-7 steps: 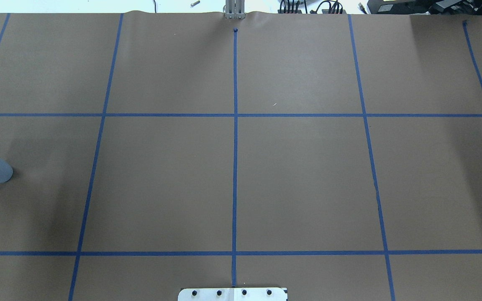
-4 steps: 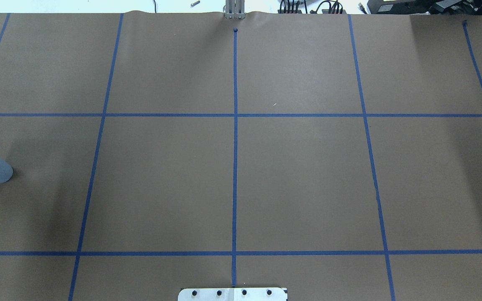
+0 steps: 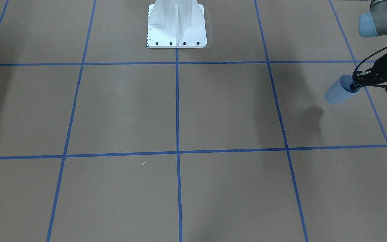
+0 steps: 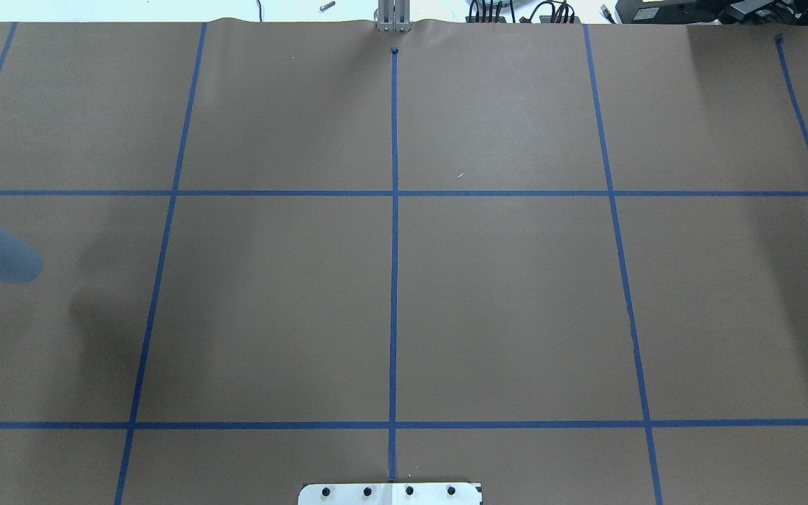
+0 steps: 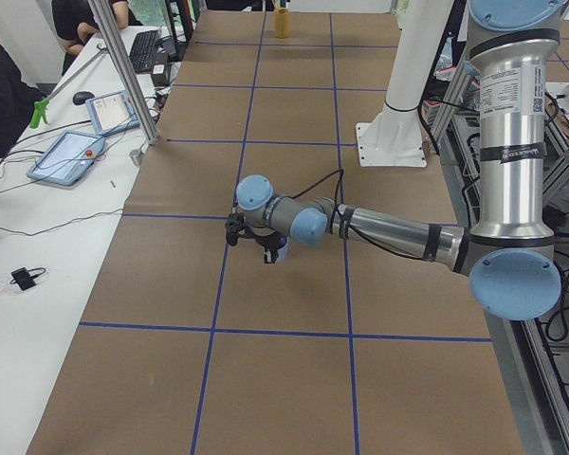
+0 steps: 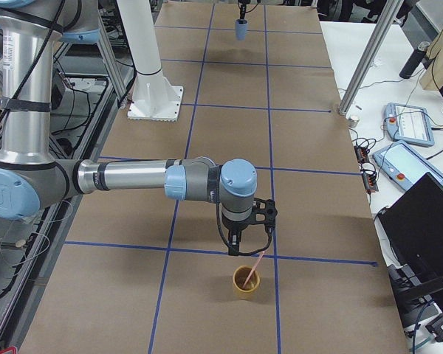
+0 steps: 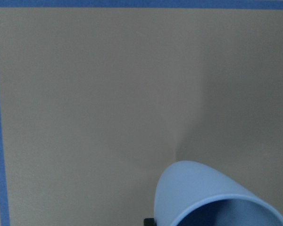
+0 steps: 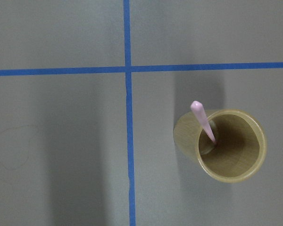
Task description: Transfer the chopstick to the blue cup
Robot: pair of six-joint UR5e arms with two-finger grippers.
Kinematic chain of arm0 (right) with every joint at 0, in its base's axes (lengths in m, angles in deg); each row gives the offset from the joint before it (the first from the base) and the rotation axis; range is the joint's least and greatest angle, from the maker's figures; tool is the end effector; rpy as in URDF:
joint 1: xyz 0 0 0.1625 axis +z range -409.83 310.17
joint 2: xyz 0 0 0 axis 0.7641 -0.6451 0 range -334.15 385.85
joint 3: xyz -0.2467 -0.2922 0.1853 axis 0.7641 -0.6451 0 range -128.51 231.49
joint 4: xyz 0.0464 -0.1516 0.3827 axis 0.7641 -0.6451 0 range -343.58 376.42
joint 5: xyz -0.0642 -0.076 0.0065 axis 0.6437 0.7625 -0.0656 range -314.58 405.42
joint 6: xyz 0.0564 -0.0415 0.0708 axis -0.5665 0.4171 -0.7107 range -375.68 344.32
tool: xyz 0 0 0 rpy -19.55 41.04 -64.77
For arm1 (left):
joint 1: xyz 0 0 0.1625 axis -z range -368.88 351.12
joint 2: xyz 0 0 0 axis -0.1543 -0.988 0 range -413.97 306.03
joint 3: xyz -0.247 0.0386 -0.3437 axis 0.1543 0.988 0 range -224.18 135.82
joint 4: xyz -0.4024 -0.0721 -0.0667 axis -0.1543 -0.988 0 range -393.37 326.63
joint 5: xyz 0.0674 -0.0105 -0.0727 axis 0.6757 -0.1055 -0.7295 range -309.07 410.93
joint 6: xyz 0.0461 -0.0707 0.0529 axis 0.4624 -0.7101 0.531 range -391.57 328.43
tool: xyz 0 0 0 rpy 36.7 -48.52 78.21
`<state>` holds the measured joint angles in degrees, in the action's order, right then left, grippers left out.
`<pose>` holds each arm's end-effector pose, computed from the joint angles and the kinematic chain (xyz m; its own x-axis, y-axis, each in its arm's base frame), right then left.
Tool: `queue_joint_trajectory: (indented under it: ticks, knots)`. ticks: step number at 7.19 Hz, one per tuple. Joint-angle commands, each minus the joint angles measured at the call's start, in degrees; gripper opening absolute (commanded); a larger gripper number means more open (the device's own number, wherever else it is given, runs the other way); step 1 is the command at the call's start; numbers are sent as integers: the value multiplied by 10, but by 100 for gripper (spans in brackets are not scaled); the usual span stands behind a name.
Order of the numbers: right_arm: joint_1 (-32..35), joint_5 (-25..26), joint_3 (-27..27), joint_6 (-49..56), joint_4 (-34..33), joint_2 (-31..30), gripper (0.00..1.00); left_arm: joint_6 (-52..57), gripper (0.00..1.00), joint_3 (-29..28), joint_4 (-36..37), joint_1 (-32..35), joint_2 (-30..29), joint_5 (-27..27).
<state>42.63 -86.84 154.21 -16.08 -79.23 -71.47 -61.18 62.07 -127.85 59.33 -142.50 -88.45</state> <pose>0.0848 -0.4324 0.6212 0.7389 0.0417 0.6725 -0.0481 0.9988 -0.0091 0.1261 -0.4706 0.5157 0.6178 -0.0207 -0.7860 -0.0521 0.9964 -0.0672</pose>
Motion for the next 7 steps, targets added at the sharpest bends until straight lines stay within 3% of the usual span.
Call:
queue_joint_trajectory:
  ticks: [1,2,3,4,5,7]
  knots:
    - [0,-3,3,0,-1,3,100,-24,0,33,276,4,-214,8]
    - [0,-2,4,0,-1,9,100,-91,0,30,342,-22,-309,33]
    - [-1,-3,2,0,-1,14,100,-189,0,26,338,-80,-353,34]
    - [-1,-3,2,1,-4,23,100,-294,0,-7,304,-143,-406,37]
    - [-2,-4,-5,0,-1,20,100,-387,0,-64,243,-186,-459,75]
    - [-2,-6,-8,7,0,11,100,-492,0,-221,91,-242,-528,116]
